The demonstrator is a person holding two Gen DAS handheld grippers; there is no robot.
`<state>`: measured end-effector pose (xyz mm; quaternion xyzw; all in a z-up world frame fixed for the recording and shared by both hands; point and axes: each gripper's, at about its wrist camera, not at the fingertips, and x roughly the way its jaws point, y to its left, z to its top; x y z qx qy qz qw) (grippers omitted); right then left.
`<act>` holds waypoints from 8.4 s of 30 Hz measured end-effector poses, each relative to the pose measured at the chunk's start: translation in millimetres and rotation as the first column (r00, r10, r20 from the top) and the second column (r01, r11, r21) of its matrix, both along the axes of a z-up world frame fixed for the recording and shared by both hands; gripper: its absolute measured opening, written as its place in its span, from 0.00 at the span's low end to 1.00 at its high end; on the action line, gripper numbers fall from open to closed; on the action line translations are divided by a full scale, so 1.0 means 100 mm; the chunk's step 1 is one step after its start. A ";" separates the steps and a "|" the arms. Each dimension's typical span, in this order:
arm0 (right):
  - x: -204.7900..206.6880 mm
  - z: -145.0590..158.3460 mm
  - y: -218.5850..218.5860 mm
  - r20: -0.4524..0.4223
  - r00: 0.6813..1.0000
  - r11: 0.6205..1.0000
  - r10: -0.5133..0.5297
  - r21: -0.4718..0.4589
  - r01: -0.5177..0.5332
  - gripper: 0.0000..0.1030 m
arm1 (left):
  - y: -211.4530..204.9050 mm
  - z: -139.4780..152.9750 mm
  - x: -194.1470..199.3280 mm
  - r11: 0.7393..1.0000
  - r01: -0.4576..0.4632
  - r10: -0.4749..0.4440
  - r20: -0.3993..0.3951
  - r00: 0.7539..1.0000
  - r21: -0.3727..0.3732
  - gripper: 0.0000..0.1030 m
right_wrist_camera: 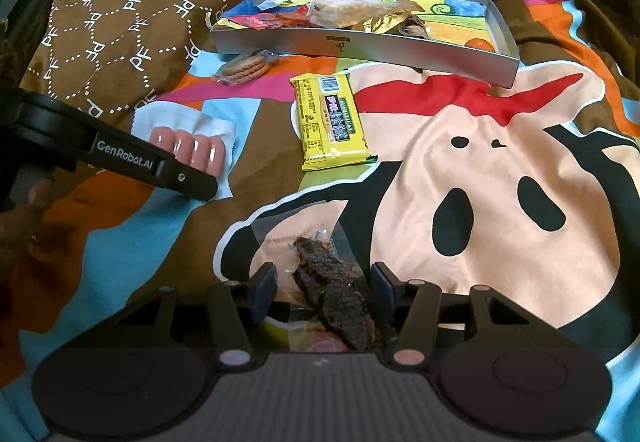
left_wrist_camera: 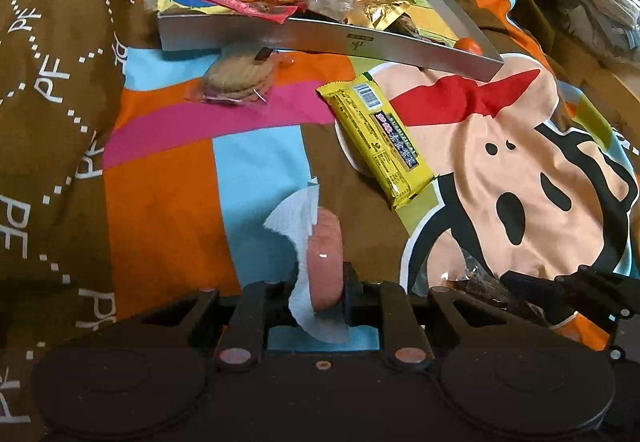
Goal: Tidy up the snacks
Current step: 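Lift the sausage pack with the left tool while the right tool lifts the jerky pack, then carry both packs over the tray and open both tools to release them, then withdraw both tools from the tray back over the remaining snacks, then close the left tool on the round wrapped cookie while the right tool grasps the yellow candy bar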
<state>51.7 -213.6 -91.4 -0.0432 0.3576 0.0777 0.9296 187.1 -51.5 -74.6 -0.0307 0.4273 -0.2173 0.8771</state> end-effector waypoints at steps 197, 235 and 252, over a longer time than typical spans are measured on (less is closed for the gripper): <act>-0.16 0.22 0.07 0.144 0.980 0.988 -0.134 -0.052 0.142 1.00 | 0.33 0.38 -0.55 0.950 -0.280 0.224 0.324 0.919 0.140 0.99; 0.62 0.18 0.18 0.169 0.976 0.981 -0.135 -0.116 0.156 1.00 | 0.44 0.34 0.61 0.978 -0.208 0.186 0.348 0.919 0.027 0.99; 1.15 0.13 0.27 0.159 0.986 0.991 -0.040 -0.120 0.059 0.92 | 0.32 0.12 1.18 0.996 -0.063 0.077 0.238 0.968 -0.064 0.97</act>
